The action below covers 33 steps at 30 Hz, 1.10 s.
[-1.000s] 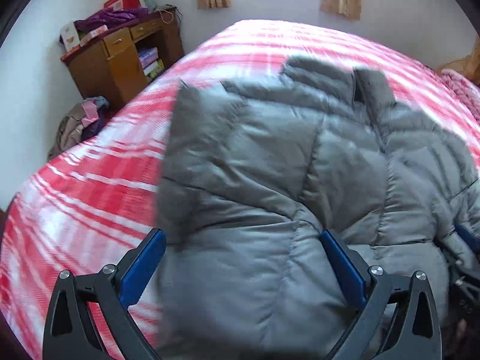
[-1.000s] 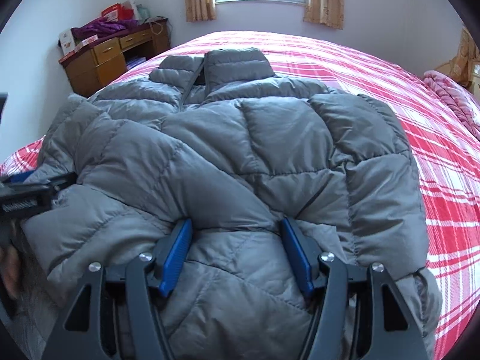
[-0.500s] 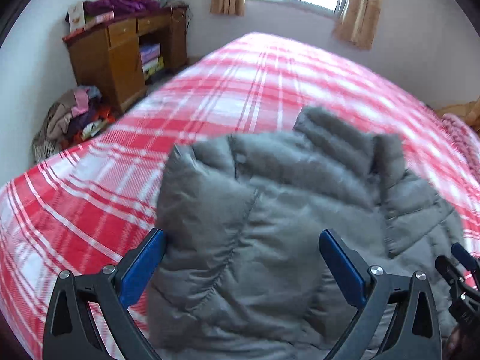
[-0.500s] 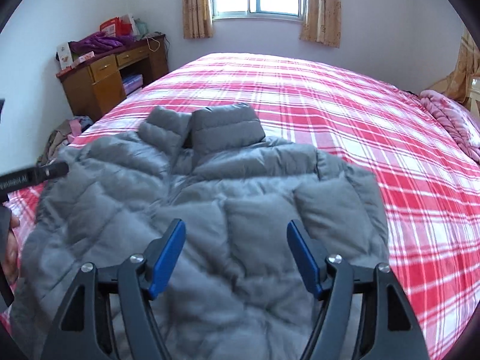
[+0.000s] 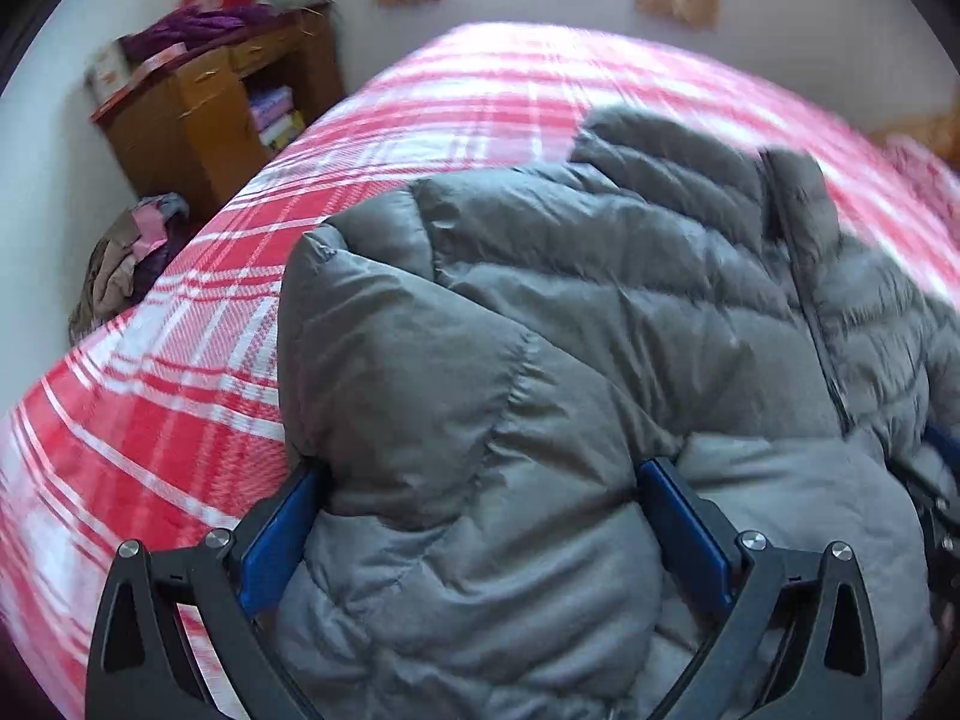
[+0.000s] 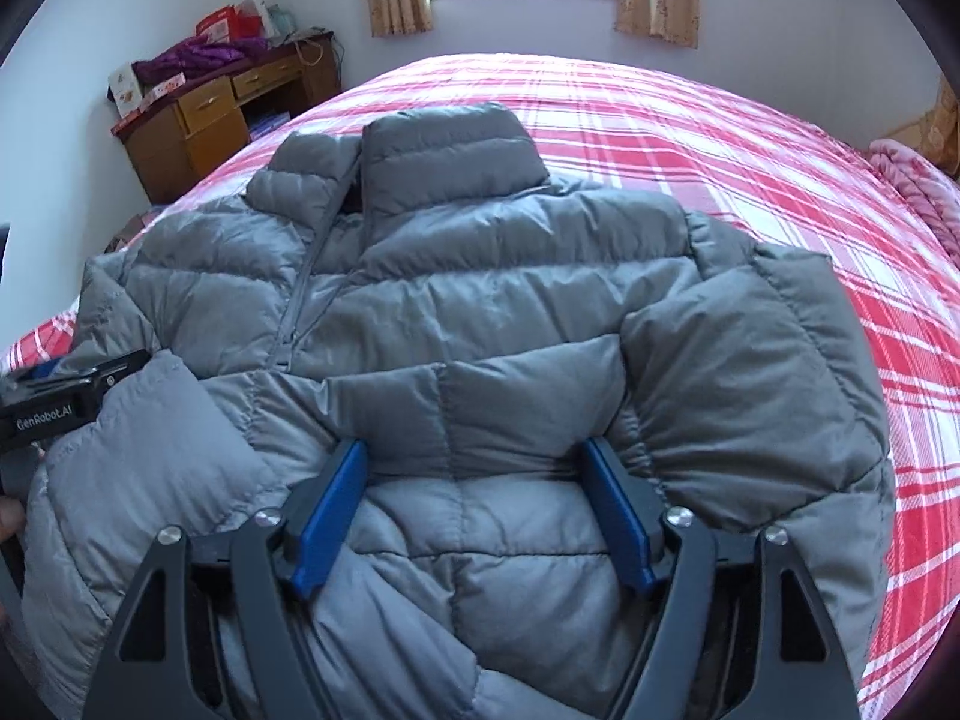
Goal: Fold large clothes
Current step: 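Lift the held hem with both tools and fold it toward the collar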
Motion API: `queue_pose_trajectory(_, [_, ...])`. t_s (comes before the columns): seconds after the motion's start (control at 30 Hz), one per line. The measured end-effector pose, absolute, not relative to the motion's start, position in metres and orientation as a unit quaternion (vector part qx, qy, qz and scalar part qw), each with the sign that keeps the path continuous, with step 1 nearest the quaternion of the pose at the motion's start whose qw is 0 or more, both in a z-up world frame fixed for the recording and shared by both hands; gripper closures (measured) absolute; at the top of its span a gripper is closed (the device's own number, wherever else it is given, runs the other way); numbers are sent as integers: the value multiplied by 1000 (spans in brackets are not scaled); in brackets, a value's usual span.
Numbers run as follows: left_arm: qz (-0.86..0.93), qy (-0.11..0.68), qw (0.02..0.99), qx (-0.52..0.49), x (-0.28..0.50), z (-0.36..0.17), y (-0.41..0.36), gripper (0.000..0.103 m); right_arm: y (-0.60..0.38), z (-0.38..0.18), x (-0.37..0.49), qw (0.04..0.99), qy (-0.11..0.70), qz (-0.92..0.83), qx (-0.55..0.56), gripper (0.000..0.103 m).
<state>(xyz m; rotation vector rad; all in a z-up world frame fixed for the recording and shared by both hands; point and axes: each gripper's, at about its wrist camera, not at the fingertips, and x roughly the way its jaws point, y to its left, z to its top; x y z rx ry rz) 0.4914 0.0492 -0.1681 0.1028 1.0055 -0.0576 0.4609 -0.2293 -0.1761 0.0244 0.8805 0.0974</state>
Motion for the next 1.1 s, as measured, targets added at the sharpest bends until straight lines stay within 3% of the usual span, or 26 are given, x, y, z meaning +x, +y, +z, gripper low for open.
queue_pose_trajectory(0.17, [-76,438,894,47,480,-102,55,1,-236,-158,461,891,446,88,20,17])
queue_pose_trajectory(0.3, [-86,440,894,24,533,-88,49,1,-249,-124,484,897,433,84,40,9])
queue_pose_trajectory(0.53, [-61,464,884,-19,617,-97,20,1,-253,-96,573,897,436,30,64,5])
queue_pose_trajectory(0.83, [-50,489,870,-39,686,-121,-2,1,-246,-107,662,873,480,16,81,5])
queue_pose_trajectory(1.0, [-87,504,859,-29,694,-139,-19,3,-235,-131,686,853,521,11,27,6])
queue_pose_trajectory(1.03, [-105,501,858,-34,689,-141,-20,8,-235,-135,686,847,531,18,22,17])
queue_pose_trajectory(1.07, [-120,499,858,-40,684,-141,-19,33,-234,-136,683,844,535,33,22,28])
queue_pose_trajectory(1.1, [-138,503,852,-40,678,-141,-20,55,-233,-138,679,838,543,54,23,55])
